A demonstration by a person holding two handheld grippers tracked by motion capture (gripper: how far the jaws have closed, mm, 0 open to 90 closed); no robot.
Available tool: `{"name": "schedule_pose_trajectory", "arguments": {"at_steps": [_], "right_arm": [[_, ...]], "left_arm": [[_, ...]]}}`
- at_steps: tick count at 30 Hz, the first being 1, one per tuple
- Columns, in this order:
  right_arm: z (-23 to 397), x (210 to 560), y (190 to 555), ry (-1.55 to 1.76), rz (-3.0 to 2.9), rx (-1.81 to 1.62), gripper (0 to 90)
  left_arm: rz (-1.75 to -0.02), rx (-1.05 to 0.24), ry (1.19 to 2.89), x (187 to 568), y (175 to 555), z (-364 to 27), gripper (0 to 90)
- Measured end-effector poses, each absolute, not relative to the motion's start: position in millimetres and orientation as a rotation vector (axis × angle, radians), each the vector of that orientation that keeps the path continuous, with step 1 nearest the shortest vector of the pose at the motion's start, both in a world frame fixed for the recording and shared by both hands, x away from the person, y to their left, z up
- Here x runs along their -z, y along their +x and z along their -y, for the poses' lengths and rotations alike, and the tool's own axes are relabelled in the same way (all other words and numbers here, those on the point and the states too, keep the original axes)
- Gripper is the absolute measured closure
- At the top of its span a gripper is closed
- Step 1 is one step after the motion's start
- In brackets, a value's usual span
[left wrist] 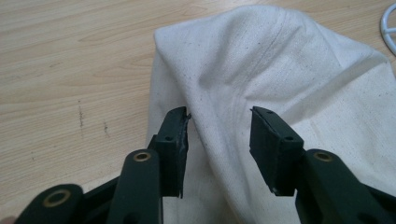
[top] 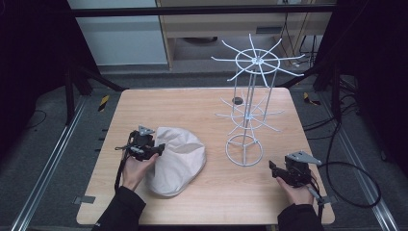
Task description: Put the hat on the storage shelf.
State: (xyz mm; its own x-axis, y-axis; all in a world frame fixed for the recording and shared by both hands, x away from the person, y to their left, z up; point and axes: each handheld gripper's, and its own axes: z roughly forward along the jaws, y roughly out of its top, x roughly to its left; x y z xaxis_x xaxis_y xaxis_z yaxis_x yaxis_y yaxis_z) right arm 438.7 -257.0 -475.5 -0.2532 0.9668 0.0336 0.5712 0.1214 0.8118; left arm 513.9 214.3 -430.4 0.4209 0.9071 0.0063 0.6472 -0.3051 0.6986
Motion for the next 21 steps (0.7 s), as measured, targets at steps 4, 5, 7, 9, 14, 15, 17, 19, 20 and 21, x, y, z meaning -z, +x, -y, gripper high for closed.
{"name": "schedule_pose_trajectory", "arguments": {"at_steps": [4,5,7,9,14,15,17,19,20,21], "right_arm": [[256.7,475.5,438.5,1.485,-1.892,-1.002,34.8],[256.7,475.5,438.5,1.485,-1.892,-1.002,34.8],[256.8,475.5,438.7,1.485,-1.892,-1.001,34.8],[256.8,475.5,438.7,1.485,-1.892,-1.000,34.8],[256.9,475.7,438.8,1.487,-1.894,-1.001,34.8],[256.9,475.7,438.8,1.488,-1.894,-1.001,34.8],[257.2,475.8,438.9,1.485,-1.895,-1.001,34.8],[257.5,475.9,439.1,1.486,-1.895,-1.003,34.8],[257.5,475.9,439.1,1.486,-1.895,-1.003,34.8],[257.5,475.9,439.1,1.486,-1.895,-1.003,34.8]], "left_arm": [[-1.318,-0.528,2.059,433.4,516.2,-212.5,61.7],[-1.318,-0.528,2.059,433.4,516.2,-212.5,63.4],[-1.324,-0.521,2.060,435.8,517.2,-211.7,67.1],[-1.330,-0.525,2.052,436.5,517.3,-211.7,71.9],[-1.343,-0.467,2.014,437.5,518.3,-215.4,82.8],[-1.341,-0.464,2.010,437.4,518.1,-215.1,84.6],[-1.340,-0.465,2.009,437.3,517.9,-214.7,86.5],[-1.333,-0.468,1.991,436.0,516.3,-213.8,87.3],[-1.330,-0.467,1.986,435.3,515.5,-213.7,87.6],[-1.330,-0.467,1.986,435.3,515.5,-213.7,87.8]]}}
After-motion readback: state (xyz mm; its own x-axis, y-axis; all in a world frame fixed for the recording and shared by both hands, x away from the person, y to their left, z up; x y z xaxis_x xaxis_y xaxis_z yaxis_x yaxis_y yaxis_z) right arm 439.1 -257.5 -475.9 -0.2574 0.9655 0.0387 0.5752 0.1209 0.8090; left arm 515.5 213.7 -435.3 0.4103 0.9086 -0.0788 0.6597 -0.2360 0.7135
